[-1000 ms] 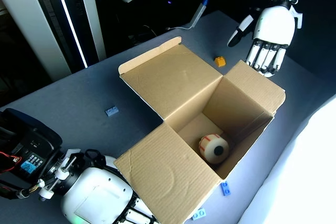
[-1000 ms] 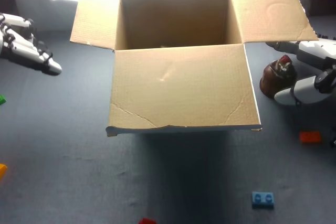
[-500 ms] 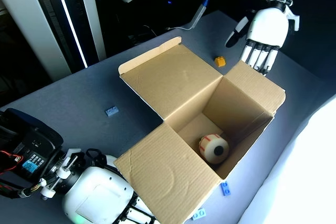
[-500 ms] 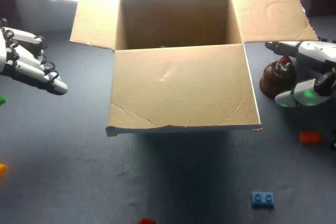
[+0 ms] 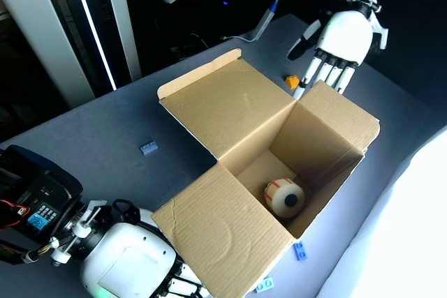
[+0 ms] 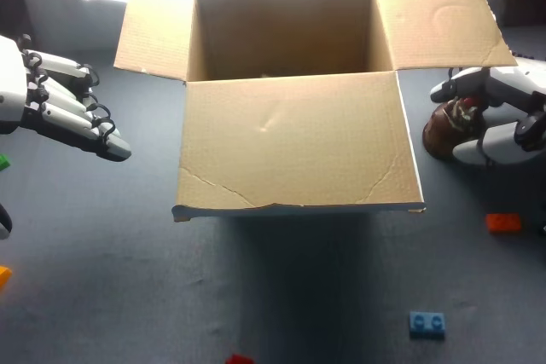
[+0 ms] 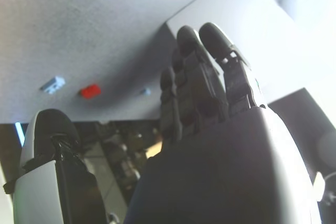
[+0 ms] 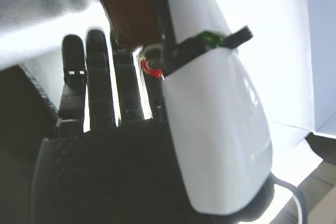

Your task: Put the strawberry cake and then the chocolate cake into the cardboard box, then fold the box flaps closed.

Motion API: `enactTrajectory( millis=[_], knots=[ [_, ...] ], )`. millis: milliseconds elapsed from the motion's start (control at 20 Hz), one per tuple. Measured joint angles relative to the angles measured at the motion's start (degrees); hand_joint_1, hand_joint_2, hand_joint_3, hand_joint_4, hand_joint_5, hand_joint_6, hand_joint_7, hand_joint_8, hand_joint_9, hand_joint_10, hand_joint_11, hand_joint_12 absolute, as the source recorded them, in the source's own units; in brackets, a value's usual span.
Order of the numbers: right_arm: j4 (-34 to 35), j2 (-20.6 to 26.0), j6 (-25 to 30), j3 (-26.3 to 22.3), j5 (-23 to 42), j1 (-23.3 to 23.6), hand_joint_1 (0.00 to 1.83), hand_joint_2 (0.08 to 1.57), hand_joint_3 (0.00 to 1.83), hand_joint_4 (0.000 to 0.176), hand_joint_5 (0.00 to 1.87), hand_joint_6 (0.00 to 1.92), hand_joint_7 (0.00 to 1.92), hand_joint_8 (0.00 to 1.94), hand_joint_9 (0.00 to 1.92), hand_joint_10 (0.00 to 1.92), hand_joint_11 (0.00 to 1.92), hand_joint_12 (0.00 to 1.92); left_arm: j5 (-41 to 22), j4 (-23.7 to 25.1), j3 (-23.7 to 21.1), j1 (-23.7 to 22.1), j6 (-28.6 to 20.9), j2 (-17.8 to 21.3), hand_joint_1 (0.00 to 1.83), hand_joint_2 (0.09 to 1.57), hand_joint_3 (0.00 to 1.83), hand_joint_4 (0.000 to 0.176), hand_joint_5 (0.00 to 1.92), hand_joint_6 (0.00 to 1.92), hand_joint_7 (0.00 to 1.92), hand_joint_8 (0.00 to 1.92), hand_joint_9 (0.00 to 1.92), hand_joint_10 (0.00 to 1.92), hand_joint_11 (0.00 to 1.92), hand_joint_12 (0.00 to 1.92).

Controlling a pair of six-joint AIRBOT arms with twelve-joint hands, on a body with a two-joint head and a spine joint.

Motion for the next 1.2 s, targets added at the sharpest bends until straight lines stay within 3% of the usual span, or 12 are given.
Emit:
enactTrajectory(
  millis=[50, 100, 150, 200, 300, 350, 450, 750, 900, 950, 1050, 1200],
  knots=[
    [0.0, 0.0, -0.02, 0.02, 0.22, 0.02, 1.17, 1.23, 0.0, 0.0, 0.74, 1.04, 0.86, 1.06, 0.57, 1.17, 0.32, 1.8, -0.02, 0.0, -0.02, -0.02, 0.02, 0.0, 0.59, 0.95, 0.0, 0.047, 0.29, 0.01, 0.39, 0.0, 0.53, 0.01, 0.06, 1.26],
    [0.0, 0.0, 0.0, 0.02, 0.17, 0.02, 1.19, 1.21, 0.0, 0.0, 0.76, 1.17, 0.89, 1.23, 0.65, 1.24, 0.4, 1.86, 0.09, -0.04, -0.2, 0.0, 0.02, 0.0, 0.57, 0.96, 0.0, 0.041, 0.29, 0.0, 0.39, 0.0, 0.53, 0.01, 0.07, 1.26],
    [-0.02, 0.0, -0.04, 0.02, 0.02, 0.02, 1.2, 1.19, 0.0, 0.0, 0.78, 1.17, 0.93, 1.21, 0.7, 1.27, 0.44, 1.89, 0.15, -0.04, -0.37, 0.0, 0.02, 0.0, 0.56, 0.96, 0.0, 0.043, 0.29, 0.0, 0.39, 0.0, 0.53, 0.01, 0.08, 1.26],
    [-0.13, 0.0, -0.02, 0.02, -0.09, 0.0, 1.33, 1.16, 0.0, 0.0, 0.81, 1.1, 0.97, 1.08, 0.79, 1.42, 0.51, 1.89, 0.07, -0.07, -0.44, 0.0, 0.0, 0.0, 0.57, 0.95, 0.0, 0.049, 0.27, 0.0, 0.38, 0.0, 0.52, 0.01, 0.07, 1.25],
    [-0.17, 0.13, 0.07, 0.02, -0.15, 0.02, 1.36, 1.15, 0.0, 0.0, 0.86, 1.02, 1.01, 1.03, 0.82, 1.47, 0.58, 1.92, 0.2, -0.11, -0.44, 0.0, 0.0, 0.0, 0.57, 0.94, 0.0, 0.049, 0.29, 0.01, 0.38, 0.0, 0.54, 0.01, 0.08, 1.25],
    [-0.24, 0.35, 0.17, 0.0, -0.57, 0.07, 1.26, 1.14, 0.0, 0.0, 0.86, 1.05, 1.0, 1.14, 0.81, 1.52, 0.6, 1.92, 0.39, -0.11, -0.44, 0.0, -0.02, 0.0, 0.58, 0.94, 0.0, 0.051, 0.29, 0.0, 0.39, 0.0, 0.54, 0.01, 0.1, 1.22],
    [-0.24, 0.74, 0.79, 0.0, -0.98, 0.07, 1.23, 1.15, 0.0, 0.0, 0.85, 1.07, 0.98, 1.2, 0.8, 1.55, 0.6, 1.92, 0.68, -0.09, -0.42, 0.0, -0.04, 0.0, 0.6, 0.94, 0.0, 0.049, 0.28, 0.0, 0.38, 0.0, 0.53, 0.01, 0.09, 1.22],
    [-0.26, 7.58, 2.75, -2.34, -2.6, 1.73, 1.22, 1.16, 0.0, 0.0, 0.84, 1.1, 0.97, 1.2, 0.78, 1.53, 0.6, 1.92, 1.11, -0.74, -0.61, 0.0, -0.46, 0.0, 0.58, 0.94, 0.0, 0.049, 0.28, 0.0, 0.38, 0.01, 0.53, 0.0, 0.1, 1.22],
    [-0.22, 11.91, 2.93, -3.5, -2.62, 4.72, 1.22, 1.15, 0.0, 0.0, 0.85, 1.08, 0.97, 1.2, 0.76, 1.53, 0.57, 1.92, 1.14, -1.73, -0.66, -0.02, -2.16, 0.0, 0.57, 0.94, 0.0, 0.055, 0.28, 0.0, 0.39, 0.0, 0.54, 0.01, 0.11, 1.19],
    [-0.26, 13.81, 2.97, -4.85, -2.73, 5.84, 1.33, 1.15, 0.0, 0.0, 0.85, 1.03, 0.96, 1.12, 0.79, 1.51, 0.55, 1.92, 1.11, -2.4, -0.52, -0.02, -2.16, 0.0, 0.57, 0.95, 0.0, 0.052, 0.29, 0.0, 0.39, 0.0, 0.54, 0.0, 0.12, 1.19],
    [-0.28, 16.02, 2.95, -5.99, -3.87, 8.85, 1.36, 1.16, 0.0, 0.0, 0.83, 1.05, 0.96, 1.12, 0.79, 1.5, 0.53, 1.92, 1.03, -1.92, -0.09, -0.61, -2.03, 0.0, 0.57, 0.95, 0.0, 0.048, 0.29, 0.0, 0.38, 0.0, 0.54, 0.0, 0.12, 1.19],
    [-0.39, 18.23, 2.08, -6.1, -6.95, 15.96, 1.36, 1.16, 0.0, 0.0, 0.83, 1.04, 0.95, 1.13, 0.79, 1.52, 0.54, 1.92, 1.07, -1.97, 0.28, -0.35, -1.77, 0.0, 0.56, 0.96, 0.0, 0.047, 0.29, 0.0, 0.39, 0.0, 0.54, 0.0, 0.12, 1.18]
  ],
)
